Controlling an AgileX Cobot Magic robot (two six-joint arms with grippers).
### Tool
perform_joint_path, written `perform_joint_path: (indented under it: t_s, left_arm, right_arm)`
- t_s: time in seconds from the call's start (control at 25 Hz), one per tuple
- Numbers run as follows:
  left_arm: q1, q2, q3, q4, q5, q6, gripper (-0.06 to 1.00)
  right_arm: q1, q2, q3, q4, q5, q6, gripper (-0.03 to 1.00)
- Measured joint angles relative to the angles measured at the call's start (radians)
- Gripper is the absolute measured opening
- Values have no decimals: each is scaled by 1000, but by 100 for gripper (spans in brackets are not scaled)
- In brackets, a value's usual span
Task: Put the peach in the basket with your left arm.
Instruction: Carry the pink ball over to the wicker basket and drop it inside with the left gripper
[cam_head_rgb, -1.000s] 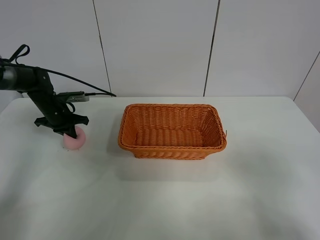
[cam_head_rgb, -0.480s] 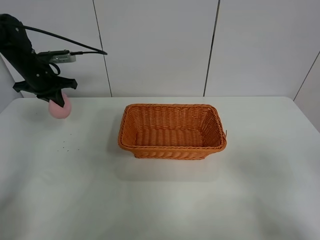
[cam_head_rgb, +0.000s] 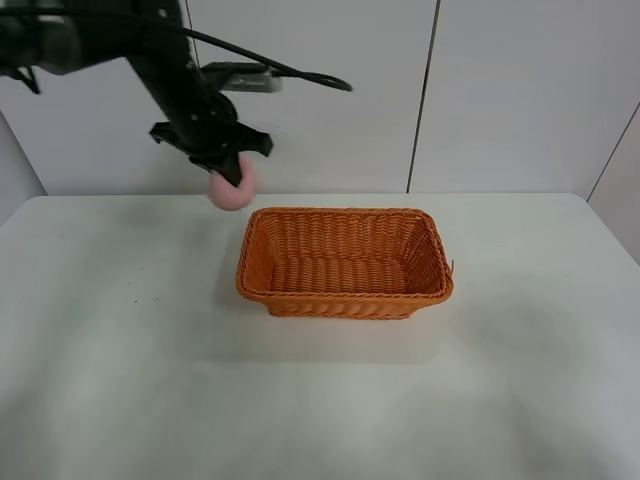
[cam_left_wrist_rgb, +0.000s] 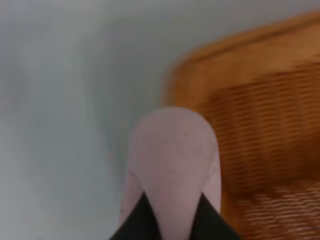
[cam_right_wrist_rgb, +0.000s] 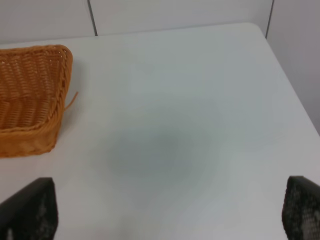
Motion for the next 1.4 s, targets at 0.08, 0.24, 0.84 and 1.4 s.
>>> perform_joint_path:
  t_s: [0.08, 0.24, 0.84, 1.4]
  left_arm:
    - [-67, 68, -65, -1, 0, -15, 12]
    - [-171, 207, -190, -6, -1, -28, 12]
    - [-239, 402, -243, -3, -38, -29, 73]
    - [-221, 241, -249, 41, 85, -24, 87]
  right_arm:
    - [0, 0, 0, 0, 0, 0, 69]
    - [0, 0, 0, 0, 0, 0, 69]
    - [0, 0, 0, 0, 0, 0, 69]
    - [0, 0, 0, 1, 0, 0, 69]
